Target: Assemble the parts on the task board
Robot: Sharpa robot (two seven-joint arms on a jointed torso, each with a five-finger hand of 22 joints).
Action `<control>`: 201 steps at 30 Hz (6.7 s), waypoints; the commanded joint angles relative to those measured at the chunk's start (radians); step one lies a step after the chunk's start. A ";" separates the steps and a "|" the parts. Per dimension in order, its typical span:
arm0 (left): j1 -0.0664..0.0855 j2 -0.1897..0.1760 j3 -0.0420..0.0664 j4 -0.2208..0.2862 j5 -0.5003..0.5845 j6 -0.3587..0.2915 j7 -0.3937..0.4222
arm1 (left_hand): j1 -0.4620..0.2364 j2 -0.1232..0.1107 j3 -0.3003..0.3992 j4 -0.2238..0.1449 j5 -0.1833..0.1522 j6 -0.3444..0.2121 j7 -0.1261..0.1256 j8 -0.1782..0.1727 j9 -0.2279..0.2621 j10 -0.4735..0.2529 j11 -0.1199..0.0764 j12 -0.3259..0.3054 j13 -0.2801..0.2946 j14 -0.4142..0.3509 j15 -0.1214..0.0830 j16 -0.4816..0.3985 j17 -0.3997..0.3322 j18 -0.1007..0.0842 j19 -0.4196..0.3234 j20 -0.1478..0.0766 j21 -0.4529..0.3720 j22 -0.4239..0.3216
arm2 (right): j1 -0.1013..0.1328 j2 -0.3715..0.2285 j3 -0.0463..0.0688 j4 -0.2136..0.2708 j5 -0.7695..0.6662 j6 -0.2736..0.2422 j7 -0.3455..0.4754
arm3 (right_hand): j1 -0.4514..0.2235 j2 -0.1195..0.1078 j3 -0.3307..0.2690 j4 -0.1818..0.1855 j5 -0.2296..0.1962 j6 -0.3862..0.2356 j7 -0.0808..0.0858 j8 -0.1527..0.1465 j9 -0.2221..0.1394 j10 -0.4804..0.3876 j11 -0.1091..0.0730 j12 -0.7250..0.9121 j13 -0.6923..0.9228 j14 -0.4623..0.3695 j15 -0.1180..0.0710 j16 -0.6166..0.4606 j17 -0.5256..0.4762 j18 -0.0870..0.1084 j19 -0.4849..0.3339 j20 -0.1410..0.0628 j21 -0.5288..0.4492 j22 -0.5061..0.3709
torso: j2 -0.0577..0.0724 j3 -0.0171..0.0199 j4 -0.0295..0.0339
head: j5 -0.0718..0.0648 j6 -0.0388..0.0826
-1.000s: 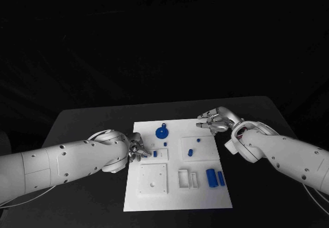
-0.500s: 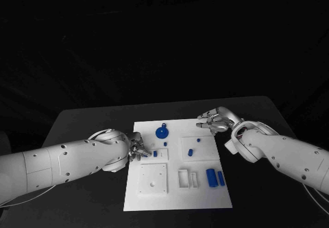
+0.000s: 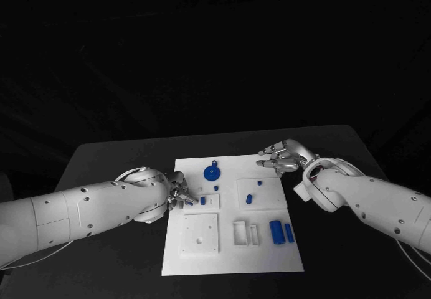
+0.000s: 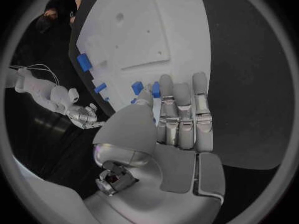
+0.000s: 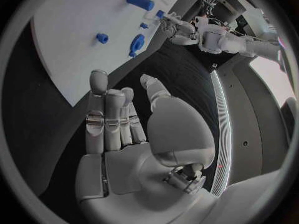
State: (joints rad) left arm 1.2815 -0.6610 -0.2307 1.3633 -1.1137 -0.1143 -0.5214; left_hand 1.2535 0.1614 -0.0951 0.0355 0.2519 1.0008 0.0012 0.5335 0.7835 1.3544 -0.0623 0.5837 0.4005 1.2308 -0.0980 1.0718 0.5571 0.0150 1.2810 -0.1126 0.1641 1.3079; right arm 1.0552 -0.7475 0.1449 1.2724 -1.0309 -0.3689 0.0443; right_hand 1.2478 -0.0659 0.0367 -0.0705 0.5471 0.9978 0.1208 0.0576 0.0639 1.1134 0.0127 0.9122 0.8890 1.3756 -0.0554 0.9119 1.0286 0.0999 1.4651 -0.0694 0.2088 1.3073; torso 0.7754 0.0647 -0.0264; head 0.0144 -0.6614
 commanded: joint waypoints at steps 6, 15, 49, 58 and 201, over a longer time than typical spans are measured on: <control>-0.016 0.010 -0.009 -0.001 -0.007 0.027 -0.008 | -0.013 -0.024 -0.017 0.028 -0.014 0.028 -0.020 -0.001 0.004 0.003 0.000 -0.004 0.001 0.006 0.002 -0.003 0.001 -0.015 0.004 -0.001 -0.004 0.017 | -0.001 0.000 0.000 0.001 0.000 0.013 0.004 | -0.011 0.000 0.004 -0.001 0.003 -0.008 0.000 0.005 0.001 -0.009 -0.001 0.002 -0.001 -0.003 0.000 -0.001 0.000 0.008 0.026 -0.004 -0.005 0.025 | 0.000 -0.0002 0.0002 | -0.001 0.000; -0.016 0.008 -0.009 0.003 -0.008 0.017 -0.007 | -0.005 -0.031 -0.018 0.035 -0.003 0.038 -0.024 0.002 0.007 0.011 -0.002 -0.005 0.000 0.010 0.000 0.000 0.003 -0.015 0.007 -0.003 -0.003 0.017 | -0.001 0.001 0.000 0.000 0.000 0.013 0.004 | -0.011 0.000 0.004 -0.001 0.003 -0.008 0.000 0.005 0.001 -0.009 -0.001 0.002 -0.001 -0.003 0.000 -0.001 0.000 0.008 0.026 -0.004 -0.005 0.025 | 0.000 0.0002 0.0002 | -0.002 -0.001; -0.017 -0.001 -0.009 0.012 -0.045 0.019 -0.023 | 0.014 -0.005 0.088 -0.054 0.119 0.036 -0.020 -0.006 0.008 0.019 -0.002 -0.012 0.003 0.015 -0.001 0.002 0.012 -0.015 0.005 -0.006 0.013 0.019 | -0.002 0.001 0.000 0.001 0.000 0.013 0.004 | -0.012 0.000 0.004 0.004 0.005 -0.008 0.001 0.005 0.001 -0.009 -0.001 0.002 -0.001 -0.003 0.000 -0.002 0.000 0.008 0.026 -0.004 -0.004 0.026 | 0.000 0.0000 0.0001 | -0.001 -0.001; -0.018 -0.008 -0.009 0.015 -0.065 0.013 -0.037 | 0.002 0.005 0.103 -0.076 0.104 0.035 -0.019 -0.006 0.006 0.020 -0.003 -0.008 0.006 0.018 -0.002 0.004 0.014 -0.015 0.005 -0.007 0.021 0.019 | -0.002 0.001 0.000 0.001 0.000 0.013 0.004 | -0.012 0.000 0.004 0.004 0.005 -0.008 0.001 0.005 0.001 -0.009 -0.001 0.002 -0.001 -0.003 0.000 -0.002 0.000 0.008 0.026 -0.004 -0.004 0.026 | -0.001 -0.0003 0.0004 | -0.001 0.000; -0.020 -0.022 -0.007 0.027 -0.050 0.041 -0.017 | -0.001 0.008 0.098 -0.115 0.093 0.048 -0.021 -0.009 -0.014 0.034 -0.005 -0.013 0.008 0.030 -0.004 0.000 0.023 -0.015 0.004 -0.009 0.040 0.018 | -0.008 0.004 0.000 -0.005 0.000 0.016 0.004 | -0.014 -0.002 0.007 0.008 0.016 -0.008 0.000 0.005 0.001 -0.008 -0.001 0.002 -0.001 -0.002 0.000 0.000 0.001 0.008 0.027 -0.004 -0.004 0.026 | 0.000 -0.0002 0.0004 | -0.003 -0.010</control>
State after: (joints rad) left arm 1.2725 -0.6832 -0.2291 1.3922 -1.1619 -0.1201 -0.5240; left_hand 1.2473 0.1661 -0.1186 0.0478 0.3430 1.0438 -0.0161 0.5216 0.7703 1.3828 -0.0696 0.5752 0.4073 1.2560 -0.1016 1.0719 0.5794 0.0150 1.2881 -0.1197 0.1984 1.3074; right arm 1.0484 -0.7449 0.1449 1.2670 -1.0299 -0.3668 0.0431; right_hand 1.2438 -0.0699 0.0420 -0.0649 0.5615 0.9978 0.1208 0.0576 0.0639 1.1134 0.0128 0.9122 0.8890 1.3756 -0.0554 0.9119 1.0286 0.0998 1.4650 -0.0694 0.2088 1.3074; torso 0.7754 0.0643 -0.0259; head 0.0110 -0.6709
